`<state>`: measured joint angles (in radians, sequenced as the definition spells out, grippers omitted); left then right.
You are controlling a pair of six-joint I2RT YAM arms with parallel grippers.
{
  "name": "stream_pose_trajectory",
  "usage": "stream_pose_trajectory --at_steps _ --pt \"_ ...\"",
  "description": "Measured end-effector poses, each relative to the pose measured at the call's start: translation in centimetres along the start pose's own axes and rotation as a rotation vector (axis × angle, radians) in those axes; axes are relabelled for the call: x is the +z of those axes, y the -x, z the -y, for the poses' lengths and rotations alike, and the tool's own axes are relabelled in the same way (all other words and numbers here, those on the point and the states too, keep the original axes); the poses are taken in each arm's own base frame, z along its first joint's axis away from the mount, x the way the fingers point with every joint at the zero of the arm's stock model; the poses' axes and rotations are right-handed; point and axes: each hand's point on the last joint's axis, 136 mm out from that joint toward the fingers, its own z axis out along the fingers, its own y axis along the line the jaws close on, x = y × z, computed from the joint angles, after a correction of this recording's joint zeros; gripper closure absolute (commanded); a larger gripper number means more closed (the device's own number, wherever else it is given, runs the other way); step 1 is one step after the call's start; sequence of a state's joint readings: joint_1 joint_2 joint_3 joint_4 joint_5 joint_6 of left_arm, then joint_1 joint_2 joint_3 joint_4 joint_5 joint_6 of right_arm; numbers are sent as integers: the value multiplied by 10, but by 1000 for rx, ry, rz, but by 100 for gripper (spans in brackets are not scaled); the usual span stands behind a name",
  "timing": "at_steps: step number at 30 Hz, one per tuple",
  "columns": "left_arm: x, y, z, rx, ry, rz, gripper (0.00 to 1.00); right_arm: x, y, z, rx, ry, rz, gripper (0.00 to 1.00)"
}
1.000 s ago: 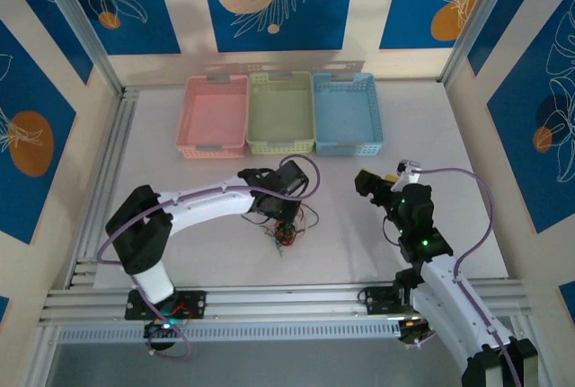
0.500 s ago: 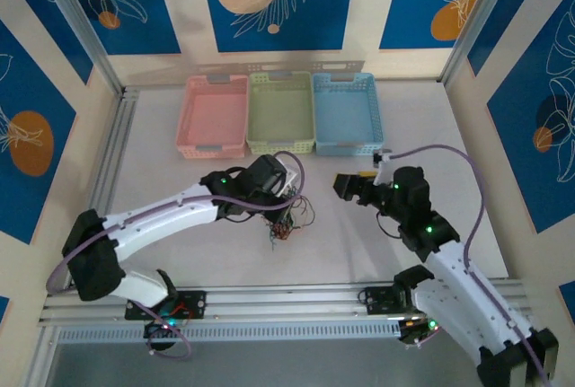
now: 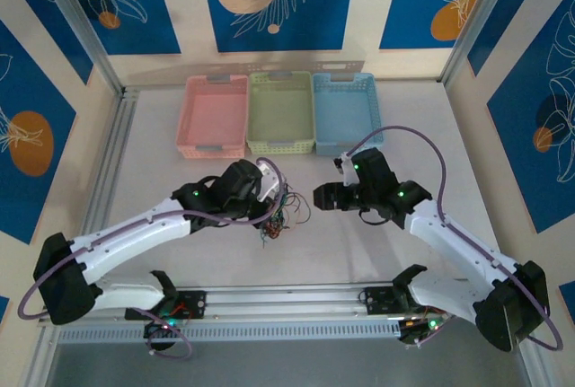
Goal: Untangle the cables
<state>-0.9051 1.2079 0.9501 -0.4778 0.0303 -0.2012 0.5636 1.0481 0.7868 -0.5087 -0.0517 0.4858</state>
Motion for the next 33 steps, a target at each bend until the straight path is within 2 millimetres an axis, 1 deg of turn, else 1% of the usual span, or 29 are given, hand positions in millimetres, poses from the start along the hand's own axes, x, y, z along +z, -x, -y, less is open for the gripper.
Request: stream_pose_trajectory --at_steps 4,8,12,17,22,25,27,29,31,32,33 --pt "-11 5 2 1 -10 34 100 6 -9 -3 -6 10 -44 33" --pt "-25 12 7 4 -33 78 100 11 -13 -4 -6 19 -74 33" --pt "-39 16 12 1 -62 110 100 12 -19 -15 -21 67 -98 33" --pt "-44 14 16 -16 -85 111 100 14 -22 -29 -56 116 -112 35" --pt "-48 13 22 -29 -119 109 100 21 -27 -29 -72 115 -139 41" --pt "-52 15 26 -38 -141 113 100 24 -28 -33 -93 119 -151 52" --pt "-54 16 28 -41 -151 118 100 23 -26 -36 -106 124 -149 63" --pt "-55 17 28 -44 -152 120 100 22 -24 -39 -117 132 -144 79" --pt "-56 17 28 -44 -152 122 100 21 -22 -42 -124 138 -139 92" --pt "-56 17 28 -46 -151 125 100 21 -20 -43 -130 139 -136 98" --pt "-57 17 27 -48 -148 126 100 20 -19 -43 -133 137 -131 100"
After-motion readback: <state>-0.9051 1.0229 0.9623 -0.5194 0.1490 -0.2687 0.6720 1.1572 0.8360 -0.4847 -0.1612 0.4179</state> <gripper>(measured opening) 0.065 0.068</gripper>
